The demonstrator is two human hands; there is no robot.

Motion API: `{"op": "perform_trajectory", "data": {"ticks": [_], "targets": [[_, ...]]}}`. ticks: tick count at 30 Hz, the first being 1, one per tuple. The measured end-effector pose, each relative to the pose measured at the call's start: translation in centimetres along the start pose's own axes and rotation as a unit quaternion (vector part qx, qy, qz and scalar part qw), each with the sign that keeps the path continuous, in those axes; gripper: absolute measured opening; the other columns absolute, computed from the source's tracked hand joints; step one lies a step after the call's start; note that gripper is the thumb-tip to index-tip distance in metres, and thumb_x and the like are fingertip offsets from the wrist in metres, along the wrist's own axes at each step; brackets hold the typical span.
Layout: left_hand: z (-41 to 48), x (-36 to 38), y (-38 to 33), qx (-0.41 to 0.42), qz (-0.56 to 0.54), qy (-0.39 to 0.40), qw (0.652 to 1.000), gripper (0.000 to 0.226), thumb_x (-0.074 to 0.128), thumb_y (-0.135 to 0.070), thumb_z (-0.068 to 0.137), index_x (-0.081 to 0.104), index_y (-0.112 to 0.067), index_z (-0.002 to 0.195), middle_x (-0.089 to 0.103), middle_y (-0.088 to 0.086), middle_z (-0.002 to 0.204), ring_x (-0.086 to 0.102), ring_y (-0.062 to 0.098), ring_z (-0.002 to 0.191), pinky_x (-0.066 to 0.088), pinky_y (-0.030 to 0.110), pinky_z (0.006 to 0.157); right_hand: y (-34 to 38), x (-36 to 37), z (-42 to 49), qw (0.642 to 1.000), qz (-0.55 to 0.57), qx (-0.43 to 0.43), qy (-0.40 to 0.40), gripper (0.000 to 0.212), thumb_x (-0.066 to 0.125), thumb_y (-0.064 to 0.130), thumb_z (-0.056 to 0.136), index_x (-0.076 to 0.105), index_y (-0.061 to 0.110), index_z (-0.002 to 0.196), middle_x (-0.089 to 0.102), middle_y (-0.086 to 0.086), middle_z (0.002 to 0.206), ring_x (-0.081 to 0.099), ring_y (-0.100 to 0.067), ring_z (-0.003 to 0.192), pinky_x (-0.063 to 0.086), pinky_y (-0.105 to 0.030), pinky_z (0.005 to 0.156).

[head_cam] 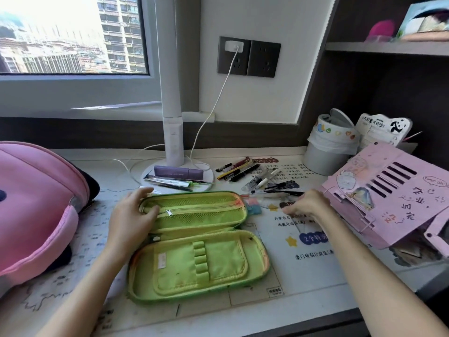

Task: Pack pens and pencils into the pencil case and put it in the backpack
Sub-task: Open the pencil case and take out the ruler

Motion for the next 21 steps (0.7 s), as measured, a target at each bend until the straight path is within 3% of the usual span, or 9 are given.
{"op": "perform_trajectory", "data": {"ticks": [3, 6, 9, 12, 15, 16, 18, 21], "targets": [[-0.2, -0.2, -0.2, 0.006, 0.002, -0.026, 1.000, 0.031, 0.067, -0.010, 0.077, 0.063, -0.015, 0.107, 0.064, 0.009, 0.105, 0.060, 0.025, 0.096, 0.044, 0.036, 0.080, 0.0, -0.6, -0.7, 0.998, 0.054, -0.010, 0.016, 0.065, 0.089, 0.026, 0.054, 0.061, 0.001, 0.107, 0.065, -0.015, 0.113, 0.062, -0.030, 0.099, 0.052, -0.040, 0.087], [-0.5, -0.4, -0.4, 0.022, -0.006, -0.039, 0.999, 0.029, 0.066, -0.008, 0.078, 0.064, -0.013, 0.106, 0.064, 0.009, 0.104, 0.060, 0.026, 0.093, 0.046, 0.038, 0.079, -0.4, -0.9, -1.1, 0.994, 0.112, 0.002, 0.012, 0.063, 0.085, 0.008, 0.062, 0.053, -0.003, 0.116, 0.062, -0.017, 0.113, 0.058, -0.029, 0.098, 0.049, -0.038, 0.088], [-0.7, -0.8, -1.0, 0.048, 0.002, -0.063, 0.997, 0.026, 0.063, -0.005, 0.078, 0.064, -0.011, 0.104, 0.064, 0.009, 0.099, 0.059, 0.029, 0.090, 0.050, 0.044, 0.078, -1.2, -0.3, -1.5, 0.987, 0.157, 0.001, -0.008, 0.042, 0.082, 0.004, 0.066, 0.060, 0.002, 0.101, 0.063, -0.011, 0.087, 0.058, -0.025, 0.085, 0.048, -0.034, 0.077], [-1.3, -1.2, -1.8, 0.087, 0.006, -0.062, 0.994, 0.022, 0.064, -0.002, 0.077, 0.066, -0.011, 0.097, 0.065, 0.007, 0.092, 0.060, 0.029, 0.084, 0.051, 0.044, 0.076, -1.9, 0.4, -1.7, 0.984, 0.176, -0.005, -0.024, 0.036, 0.079, 0.001, 0.067, 0.060, 0.001, 0.097, 0.066, -0.012, 0.085, 0.063, -0.029, 0.082, 0.053, -0.038, 0.076], [-2.8, -1.7, -2.8, 0.151, 0.008, 0.065, 0.986, 0.017, 0.069, -0.017, 0.077, 0.065, -0.026, 0.090, 0.063, -0.007, 0.085, 0.060, 0.014, 0.078, 0.048, 0.028, 0.066, -2.4, 0.7, -2.1, 0.988, 0.151, -0.008, -0.041, 0.022, 0.070, 0.003, 0.072, 0.062, 0.001, 0.093, 0.066, -0.010, 0.076, 0.062, -0.026, 0.067, 0.052, -0.035, 0.065], [-3.5, -1.9, -3.1, 0.190, 0.029, 0.132, 0.973, 0.013, 0.067, -0.033, 0.077, 0.065, -0.032, 0.090, 0.062, -0.012, 0.085, 0.059, 0.010, 0.078, 0.047, 0.026, 0.065, -2.4, 0.4, -2.6, 0.989, 0.131, -0.024, -0.060, 0.015, 0.065, 0.006, 0.076, 0.063, 0.004, 0.090, 0.067, -0.009, 0.075, 0.063, -0.026, 0.066, 0.052, -0.035, 0.065], [-4.9, -2.1, -3.3, 0.273, 0.113, 0.236, 0.926, 0.032, 0.055, -0.061, 0.072, 0.067, -0.038, 0.091, 0.062, -0.015, 0.089, 0.058, 0.009, 0.082, 0.051, 0.029, 0.067, -2.2, 0.1, -4.2, 0.982, 0.131, -0.103, -0.093, 0.009, 0.055, 0.014, 0.086, 0.061, 0.010, 0.080, 0.068, -0.009, 0.078, 0.063, -0.028, 0.070, 0.052, -0.036, 0.067], [-6.0, -2.0, -2.8, 0.362, 0.207, 0.272, 0.867, 0.040, 0.053, -0.065, 0.066, 0.066, -0.041, 0.095, 0.064, -0.016, 0.095, 0.057, 0.014, 0.088, 0.053, 0.029, 0.071, -1.2, -0.5, -9.4, 0.935, 0.256, -0.246, 0.015, 0.021, 0.045, 0.012, 0.096, 0.058, 0.013, 0.079, 0.064, -0.007, 0.071, 0.056, -0.018, 0.059, 0.047, -0.029, 0.053]]}}
Point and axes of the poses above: each hand's wrist, its own z-axis towards the middle knuckle, its own x-axis out of the palm, y = z × x, the point moved 1 cm from there along z, towards the middle knuckle
